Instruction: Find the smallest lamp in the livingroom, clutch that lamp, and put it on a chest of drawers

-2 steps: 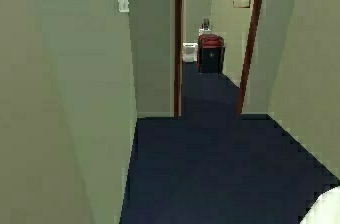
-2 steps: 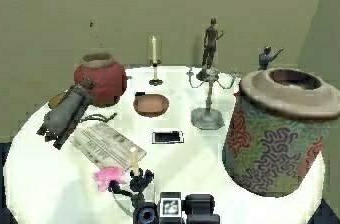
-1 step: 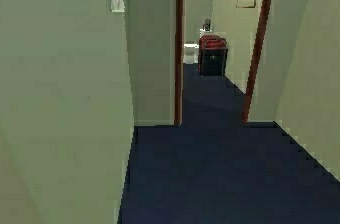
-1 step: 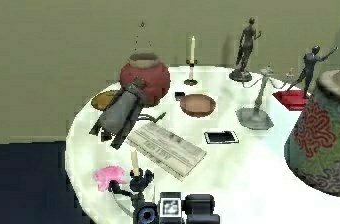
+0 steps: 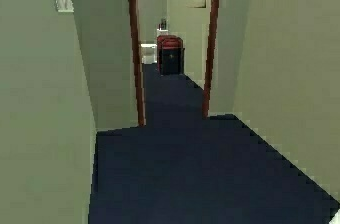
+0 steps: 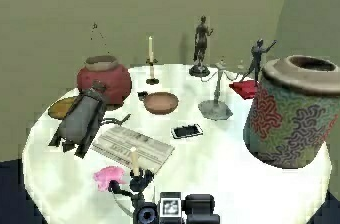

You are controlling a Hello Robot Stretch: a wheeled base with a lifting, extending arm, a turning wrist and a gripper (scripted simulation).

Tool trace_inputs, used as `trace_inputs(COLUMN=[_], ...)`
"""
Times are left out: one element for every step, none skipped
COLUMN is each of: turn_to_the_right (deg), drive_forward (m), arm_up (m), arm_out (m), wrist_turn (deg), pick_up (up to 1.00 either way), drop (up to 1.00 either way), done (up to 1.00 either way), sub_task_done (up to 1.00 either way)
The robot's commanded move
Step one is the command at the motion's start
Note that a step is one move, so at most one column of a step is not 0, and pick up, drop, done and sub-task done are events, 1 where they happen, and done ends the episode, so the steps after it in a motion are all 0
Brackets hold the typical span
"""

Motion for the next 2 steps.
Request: trace_inputs(turn_to_the_right=[0.0,0.0], drive_forward=[1.0,1.0], arm_up=[0.0,0.0], arm_out=[0.0,0.0], wrist_turn=[0.0,0.0], pick_up=[0.0,0.0], drop=[0.0,0.0], done=[0.0,0.0], sub_task_done=[0.0,0.0])
